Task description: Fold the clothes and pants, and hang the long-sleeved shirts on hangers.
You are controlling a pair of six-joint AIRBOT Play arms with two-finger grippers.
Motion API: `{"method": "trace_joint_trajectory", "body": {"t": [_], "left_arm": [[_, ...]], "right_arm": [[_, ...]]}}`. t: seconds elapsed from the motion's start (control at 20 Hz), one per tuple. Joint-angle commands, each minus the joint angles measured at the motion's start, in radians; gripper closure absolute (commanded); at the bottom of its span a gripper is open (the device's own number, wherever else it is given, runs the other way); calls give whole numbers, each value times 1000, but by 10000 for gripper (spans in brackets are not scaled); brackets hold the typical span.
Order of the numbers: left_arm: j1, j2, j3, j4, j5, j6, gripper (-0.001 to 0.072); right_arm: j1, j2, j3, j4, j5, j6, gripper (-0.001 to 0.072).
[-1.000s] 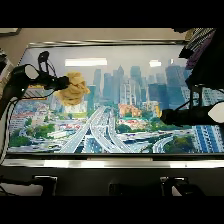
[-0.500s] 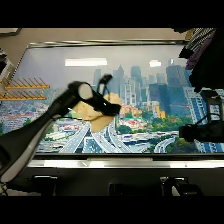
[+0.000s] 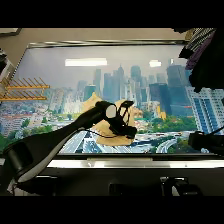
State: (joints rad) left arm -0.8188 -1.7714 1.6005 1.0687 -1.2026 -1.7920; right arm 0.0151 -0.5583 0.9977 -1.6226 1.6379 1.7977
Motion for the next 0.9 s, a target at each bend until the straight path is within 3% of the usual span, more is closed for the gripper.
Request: {"method": "trace_joint_trajectory", "body": {"t": [0.0,0.15,0.3,0.55,0.85], "left_arm": [[103,116,0,140,-122,-7,154],[229,273,-1,335,-219,-7,154],[390,442,-36,373,-226,-3,154],[628,636,-146,355,-225,52,154],[871,666,-219,140,-219,143,154]], "right_arm": [[-1,-87,0,245,-72,115,291],[-68,-294,31,515,-177,8,216],[-208,-529,37,827,-235,-259,217],[-148,-846,37,955,-430,-402,217],[5,-1069,37,957,-593,-441,218]]}}
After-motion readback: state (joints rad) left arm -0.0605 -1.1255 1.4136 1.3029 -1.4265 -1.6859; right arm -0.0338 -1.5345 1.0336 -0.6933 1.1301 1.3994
